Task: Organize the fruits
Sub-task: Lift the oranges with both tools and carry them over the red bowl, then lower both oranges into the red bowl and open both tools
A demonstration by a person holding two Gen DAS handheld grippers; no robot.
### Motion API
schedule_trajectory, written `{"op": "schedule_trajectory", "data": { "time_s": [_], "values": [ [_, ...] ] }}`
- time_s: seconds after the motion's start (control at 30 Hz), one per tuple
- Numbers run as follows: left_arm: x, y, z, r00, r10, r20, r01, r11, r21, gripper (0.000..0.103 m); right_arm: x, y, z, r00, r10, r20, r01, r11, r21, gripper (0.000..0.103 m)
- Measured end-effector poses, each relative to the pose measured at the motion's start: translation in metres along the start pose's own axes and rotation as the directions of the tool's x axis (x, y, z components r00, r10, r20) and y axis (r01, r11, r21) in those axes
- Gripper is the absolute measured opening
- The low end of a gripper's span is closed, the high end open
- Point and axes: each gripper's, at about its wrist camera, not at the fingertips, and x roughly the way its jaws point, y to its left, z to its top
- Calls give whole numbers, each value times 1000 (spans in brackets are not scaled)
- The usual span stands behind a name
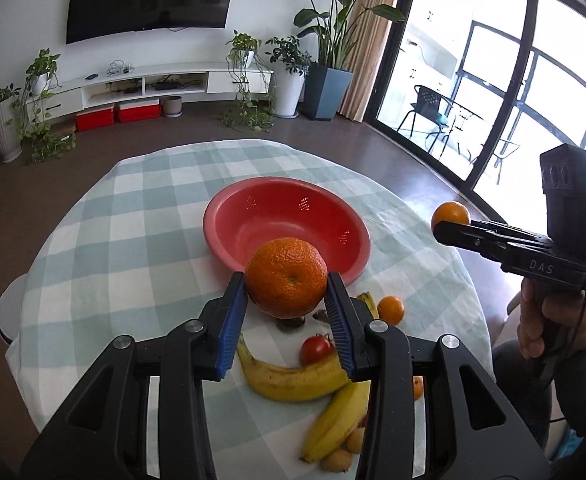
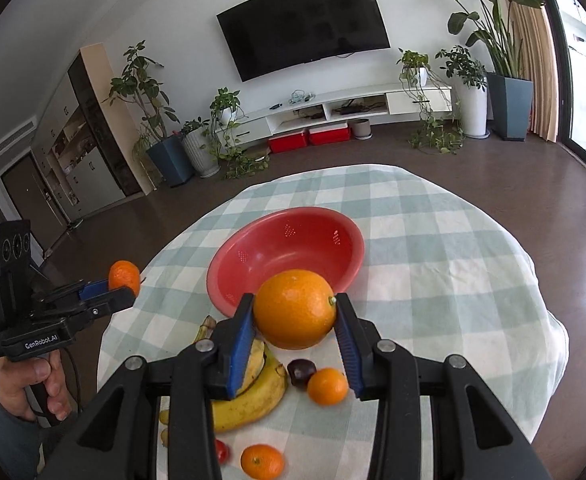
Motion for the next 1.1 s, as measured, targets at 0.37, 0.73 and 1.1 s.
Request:
{"op": "schedule_trajectory", "data": {
  "time_s": [0.37,0.73,1.1],
  "values": [
    [114,8,42,987,49,-155,-42,998,43,37,95,15,26,985,-59,-160,34,988,-153,42],
    [169,16,29,967,96,-237,-75,993,96,37,147,9,22,953,-132,-272,70,972,-226,42],
    [184,5,28,958,132,-254,-90,981,170,38,153,8,24,950,-166,-265,102,966,-239,43]
  ]
}}
